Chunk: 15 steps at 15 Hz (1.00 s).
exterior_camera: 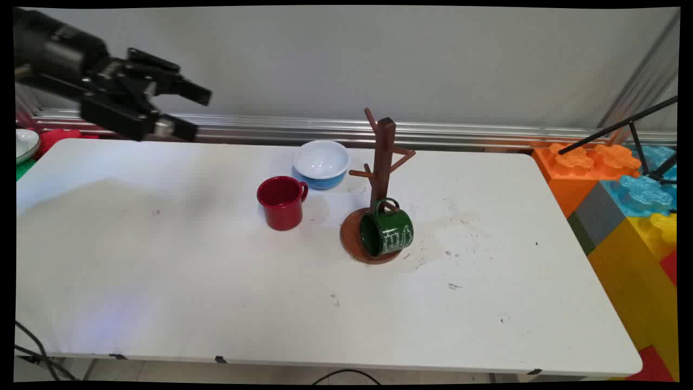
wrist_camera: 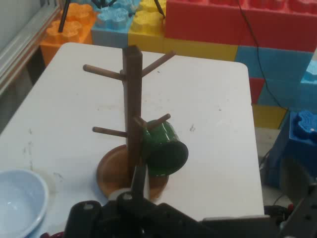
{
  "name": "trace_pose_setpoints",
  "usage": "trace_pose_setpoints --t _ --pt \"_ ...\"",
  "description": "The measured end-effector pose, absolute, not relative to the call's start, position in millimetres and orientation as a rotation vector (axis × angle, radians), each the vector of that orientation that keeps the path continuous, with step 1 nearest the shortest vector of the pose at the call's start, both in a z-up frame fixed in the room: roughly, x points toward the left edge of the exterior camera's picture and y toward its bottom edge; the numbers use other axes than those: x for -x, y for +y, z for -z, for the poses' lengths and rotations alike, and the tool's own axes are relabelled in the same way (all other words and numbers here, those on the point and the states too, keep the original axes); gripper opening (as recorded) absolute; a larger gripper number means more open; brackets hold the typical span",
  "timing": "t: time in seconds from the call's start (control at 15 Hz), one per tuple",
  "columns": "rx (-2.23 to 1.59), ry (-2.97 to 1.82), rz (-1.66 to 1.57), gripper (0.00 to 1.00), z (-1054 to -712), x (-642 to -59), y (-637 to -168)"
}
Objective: Pick up the green mug from the rack
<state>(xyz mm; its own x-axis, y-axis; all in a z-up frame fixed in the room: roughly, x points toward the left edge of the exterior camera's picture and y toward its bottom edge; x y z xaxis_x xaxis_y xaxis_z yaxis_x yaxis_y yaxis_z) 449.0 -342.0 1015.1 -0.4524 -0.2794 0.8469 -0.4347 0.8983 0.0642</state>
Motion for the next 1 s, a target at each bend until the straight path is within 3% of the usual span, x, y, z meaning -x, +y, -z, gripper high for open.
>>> trace_pose_setpoints --t 1.0 --pt "-0.753 -2.101 -0.214 1.00 -922 -281 -377"
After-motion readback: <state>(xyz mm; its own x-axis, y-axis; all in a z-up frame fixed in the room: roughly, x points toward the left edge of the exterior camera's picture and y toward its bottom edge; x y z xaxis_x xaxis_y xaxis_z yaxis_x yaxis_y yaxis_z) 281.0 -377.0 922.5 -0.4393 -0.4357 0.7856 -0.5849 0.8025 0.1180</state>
